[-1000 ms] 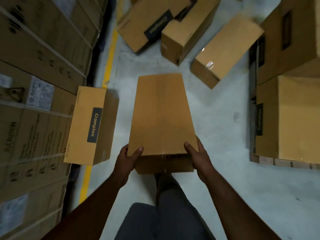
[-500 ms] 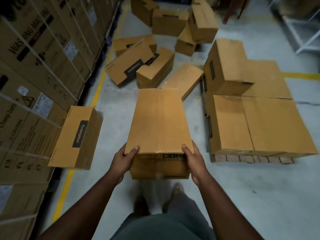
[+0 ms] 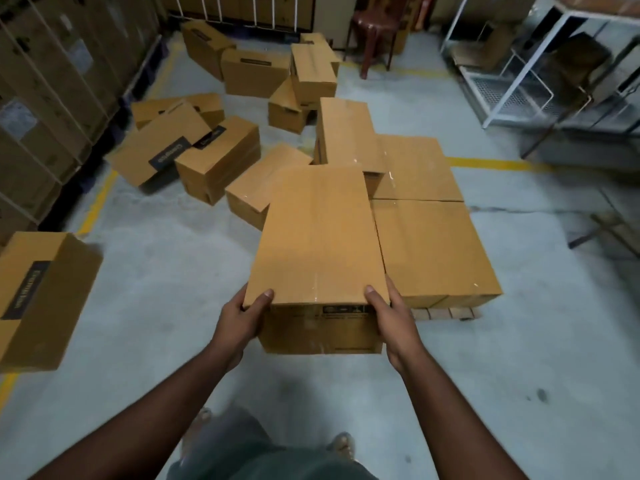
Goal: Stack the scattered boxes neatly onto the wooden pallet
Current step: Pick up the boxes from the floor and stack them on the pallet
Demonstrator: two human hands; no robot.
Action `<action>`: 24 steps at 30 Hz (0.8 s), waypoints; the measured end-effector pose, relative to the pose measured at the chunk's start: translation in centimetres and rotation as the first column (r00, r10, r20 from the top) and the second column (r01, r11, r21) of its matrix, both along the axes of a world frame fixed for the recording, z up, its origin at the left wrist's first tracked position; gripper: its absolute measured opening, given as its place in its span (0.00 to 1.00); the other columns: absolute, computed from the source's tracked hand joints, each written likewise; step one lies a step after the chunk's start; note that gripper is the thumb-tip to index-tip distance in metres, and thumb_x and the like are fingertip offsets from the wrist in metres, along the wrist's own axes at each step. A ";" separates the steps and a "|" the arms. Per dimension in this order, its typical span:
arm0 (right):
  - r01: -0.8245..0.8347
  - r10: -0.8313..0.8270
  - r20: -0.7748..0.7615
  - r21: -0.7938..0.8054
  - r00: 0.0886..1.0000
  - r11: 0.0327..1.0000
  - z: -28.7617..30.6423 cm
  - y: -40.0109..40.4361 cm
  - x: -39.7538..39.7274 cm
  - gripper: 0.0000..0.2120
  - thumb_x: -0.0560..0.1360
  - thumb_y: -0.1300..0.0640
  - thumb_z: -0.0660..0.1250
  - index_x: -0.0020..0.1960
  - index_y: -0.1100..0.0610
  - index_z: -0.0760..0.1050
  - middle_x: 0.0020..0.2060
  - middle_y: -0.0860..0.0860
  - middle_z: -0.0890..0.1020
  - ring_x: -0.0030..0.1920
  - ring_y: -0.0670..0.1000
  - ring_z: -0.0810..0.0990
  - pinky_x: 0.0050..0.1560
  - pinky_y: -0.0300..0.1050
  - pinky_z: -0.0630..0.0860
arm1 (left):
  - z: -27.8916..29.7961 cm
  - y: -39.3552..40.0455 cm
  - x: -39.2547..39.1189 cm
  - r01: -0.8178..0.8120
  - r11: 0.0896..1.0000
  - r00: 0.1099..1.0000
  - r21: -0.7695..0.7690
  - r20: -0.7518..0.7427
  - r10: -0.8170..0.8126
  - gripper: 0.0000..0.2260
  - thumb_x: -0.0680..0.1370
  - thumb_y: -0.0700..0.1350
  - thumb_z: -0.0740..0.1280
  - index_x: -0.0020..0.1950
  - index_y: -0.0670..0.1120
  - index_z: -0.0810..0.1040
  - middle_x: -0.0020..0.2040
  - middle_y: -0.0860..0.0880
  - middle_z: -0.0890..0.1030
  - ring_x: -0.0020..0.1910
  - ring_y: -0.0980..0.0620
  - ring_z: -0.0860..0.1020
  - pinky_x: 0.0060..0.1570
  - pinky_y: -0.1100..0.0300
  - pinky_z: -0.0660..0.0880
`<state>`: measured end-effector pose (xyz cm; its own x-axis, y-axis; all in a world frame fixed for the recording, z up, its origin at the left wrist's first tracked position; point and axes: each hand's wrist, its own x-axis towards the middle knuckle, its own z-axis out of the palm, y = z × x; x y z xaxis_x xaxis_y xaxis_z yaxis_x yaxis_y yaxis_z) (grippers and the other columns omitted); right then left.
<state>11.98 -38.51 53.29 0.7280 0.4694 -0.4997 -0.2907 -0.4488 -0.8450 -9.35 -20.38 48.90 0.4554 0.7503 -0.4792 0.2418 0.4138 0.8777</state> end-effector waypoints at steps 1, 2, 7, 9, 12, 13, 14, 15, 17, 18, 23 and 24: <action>0.015 -0.015 0.009 0.000 1.000 1.000 0.4 -1.2 2.1 0.35 0.78 0.39 0.71 0.81 0.37 0.61 0.79 0.47 0.67 0.77 0.54 0.67 0.73 0.54 0.67 | 0.3 -1.2 2.2 -0.001 1.000 1.000 0.006 0.012 0.001 0.20 0.79 0.57 0.72 0.70 0.59 0.78 0.57 0.54 0.84 0.56 0.48 0.81 0.41 0.55 0.81; 0.030 -0.030 0.016 -0.004 0.999 1.000 0.8 -2.3 4.0 0.35 0.78 0.39 0.71 0.81 0.37 0.62 0.79 0.47 0.68 0.77 0.54 0.67 0.75 0.57 0.67 | 0.6 -2.3 4.2 0.002 1.000 1.000 0.012 0.024 -0.002 0.20 0.79 0.58 0.72 0.71 0.59 0.77 0.59 0.54 0.84 0.58 0.47 0.81 0.44 0.53 0.81; 0.074 -0.074 0.031 -0.003 0.997 0.997 0.9 -7.3 13.2 0.32 0.77 0.38 0.71 0.79 0.35 0.64 0.71 0.42 0.75 0.68 0.49 0.72 0.72 0.59 0.70 | 0.2 -6.5 14.0 0.072 0.997 0.996 0.007 0.053 -0.072 0.23 0.76 0.63 0.72 0.71 0.64 0.75 0.62 0.58 0.82 0.62 0.48 0.79 0.58 0.44 0.81; 0.090 -0.090 0.049 0.000 0.995 0.996 0.1 -8.5 17.2 0.32 0.78 0.40 0.71 0.79 0.35 0.65 0.69 0.41 0.76 0.67 0.48 0.72 0.69 0.56 0.70 | -0.7 -7.6 18.4 0.096 0.995 0.993 -0.001 0.072 -0.095 0.19 0.76 0.63 0.72 0.67 0.66 0.76 0.60 0.60 0.83 0.62 0.50 0.79 0.60 0.43 0.80; 0.113 -0.111 0.064 -0.022 0.992 0.993 -1.1 -9.4 23.8 0.31 0.79 0.41 0.71 0.79 0.37 0.66 0.71 0.42 0.75 0.69 0.50 0.71 0.73 0.61 0.69 | -2.1 -8.4 25.4 0.101 0.995 0.990 -0.011 0.095 -0.100 0.21 0.75 0.62 0.72 0.68 0.65 0.75 0.62 0.59 0.82 0.62 0.50 0.79 0.62 0.41 0.79; 0.119 -0.117 0.064 -0.032 0.991 0.992 -1.5 -9.6 26.2 0.31 0.79 0.42 0.71 0.79 0.38 0.66 0.72 0.43 0.75 0.70 0.51 0.71 0.73 0.64 0.69 | -2.7 -8.6 27.7 0.102 0.995 0.991 -0.013 0.092 -0.100 0.25 0.75 0.63 0.72 0.71 0.63 0.73 0.65 0.58 0.81 0.63 0.49 0.78 0.63 0.40 0.78; 0.125 -0.122 0.062 -0.043 0.991 0.991 -1.9 -9.8 28.7 0.30 0.78 0.41 0.71 0.79 0.38 0.67 0.72 0.42 0.75 0.71 0.51 0.72 0.74 0.66 0.69 | -3.5 -8.8 30.1 0.113 0.994 0.990 -0.010 0.088 -0.111 0.29 0.75 0.65 0.72 0.75 0.61 0.71 0.66 0.57 0.79 0.64 0.49 0.78 0.64 0.40 0.78; 0.133 -0.130 0.062 -0.056 0.990 0.990 -2.4 -10.1 31.3 0.30 0.78 0.41 0.71 0.78 0.37 0.68 0.72 0.42 0.75 0.72 0.52 0.72 0.73 0.67 0.70 | -4.3 -8.9 32.4 0.131 0.991 0.988 -0.008 0.082 -0.130 0.33 0.74 0.67 0.72 0.77 0.60 0.69 0.68 0.58 0.79 0.65 0.49 0.77 0.64 0.41 0.78; 0.146 -0.142 0.057 -0.073 0.988 0.987 -3.0 -10.8 36.2 0.29 0.78 0.41 0.72 0.76 0.35 0.69 0.71 0.41 0.77 0.71 0.52 0.74 0.73 0.67 0.71 | -5.5 -9.1 37.0 0.161 0.987 0.985 -0.026 0.066 -0.159 0.41 0.70 0.72 0.72 0.79 0.60 0.67 0.69 0.59 0.78 0.66 0.51 0.77 0.64 0.44 0.79; 0.146 -0.142 0.048 -0.072 0.989 0.987 -3.2 -11.1 38.5 0.28 0.78 0.42 0.72 0.76 0.35 0.69 0.71 0.41 0.78 0.71 0.51 0.75 0.73 0.66 0.71 | -5.9 -9.1 39.2 0.173 0.984 0.983 -0.032 0.061 -0.171 0.42 0.68 0.73 0.72 0.79 0.60 0.66 0.69 0.60 0.78 0.66 0.52 0.77 0.65 0.46 0.79; 0.135 -0.134 0.025 -0.055 0.991 0.989 -3.4 -8.6 49.2 0.27 0.81 0.48 0.70 0.78 0.41 0.70 0.72 0.43 0.77 0.72 0.51 0.75 0.74 0.65 0.69 | -6.1 -6.2 50.7 0.168 0.983 0.985 -0.074 0.042 -0.165 0.35 0.71 0.68 0.74 0.76 0.60 0.71 0.67 0.58 0.80 0.65 0.52 0.79 0.64 0.43 0.78; 0.132 -0.131 0.026 -0.052 0.991 0.990 -3.3 -7.5 51.2 0.26 0.81 0.48 0.70 0.78 0.41 0.70 0.72 0.43 0.77 0.72 0.51 0.74 0.75 0.65 0.69 | -5.9 -5.4 52.7 0.164 0.982 0.986 -0.090 0.053 -0.159 0.33 0.72 0.67 0.75 0.74 0.61 0.72 0.67 0.57 0.80 0.66 0.51 0.79 0.65 0.42 0.77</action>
<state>63.19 -45.99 50.03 0.7929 0.3418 -0.5044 -0.3315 -0.4525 -0.8279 43.33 -25.76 42.98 0.5897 0.6179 -0.5200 0.2733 0.4532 0.8485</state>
